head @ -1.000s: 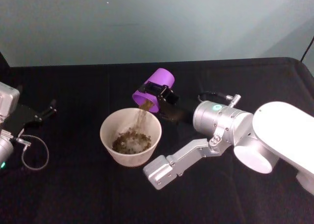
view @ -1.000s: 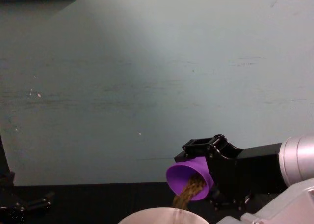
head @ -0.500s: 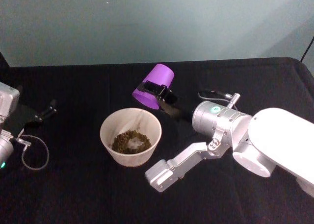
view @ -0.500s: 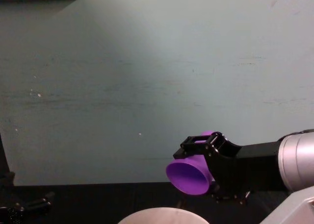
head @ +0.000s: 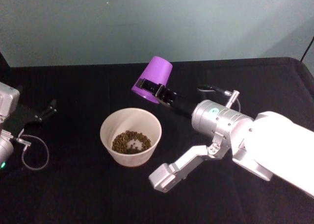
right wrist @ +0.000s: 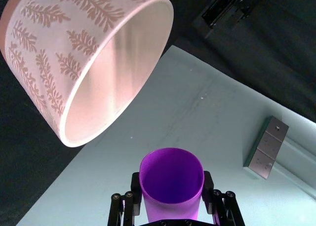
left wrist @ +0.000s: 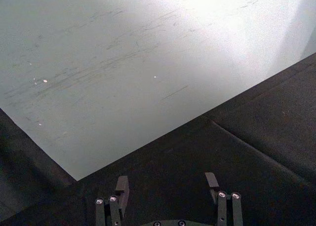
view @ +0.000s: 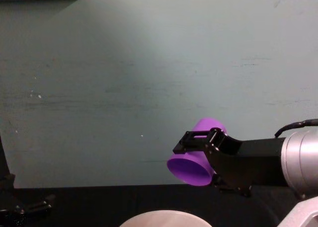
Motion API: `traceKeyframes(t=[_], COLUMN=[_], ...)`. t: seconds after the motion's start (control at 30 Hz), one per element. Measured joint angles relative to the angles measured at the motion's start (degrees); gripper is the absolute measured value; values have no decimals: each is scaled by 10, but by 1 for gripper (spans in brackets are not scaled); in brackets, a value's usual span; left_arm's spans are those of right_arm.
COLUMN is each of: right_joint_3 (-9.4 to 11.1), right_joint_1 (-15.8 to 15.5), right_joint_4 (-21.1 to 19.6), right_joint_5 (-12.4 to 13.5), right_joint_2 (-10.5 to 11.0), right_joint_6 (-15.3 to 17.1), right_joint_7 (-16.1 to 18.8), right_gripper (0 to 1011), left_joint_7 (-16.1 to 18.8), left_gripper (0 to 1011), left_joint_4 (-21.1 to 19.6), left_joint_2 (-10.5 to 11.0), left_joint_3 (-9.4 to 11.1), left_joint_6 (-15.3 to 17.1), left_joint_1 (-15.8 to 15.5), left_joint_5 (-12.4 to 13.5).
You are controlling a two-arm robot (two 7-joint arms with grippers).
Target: Pick up the cup and pour the mung beans from the cup into the bowl.
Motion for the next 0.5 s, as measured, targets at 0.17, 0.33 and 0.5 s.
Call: traceKeyframes(t=[0.17, 0.33, 0.5], right_joint_3=[4, 38, 113], right_joint_1=[-2, -17, -50], right_joint_4=[-2, -2, 0], right_joint_5=[8, 88, 259], right_joint_2=[1, -3, -9], right_joint_6=[1, -5, -26], right_joint_7=[-1, 0, 3], right_gripper=[723, 723, 723], left_joint_7=[0, 0, 0], left_gripper=[1000, 1000, 1000], left_joint_4=[0, 0, 0], left_joint_2=[0, 0, 0], left_joint_3=[0, 0, 0], left_joint_6=[0, 0, 0], left_joint_1=[0, 0, 0], left_joint_5=[0, 0, 0])
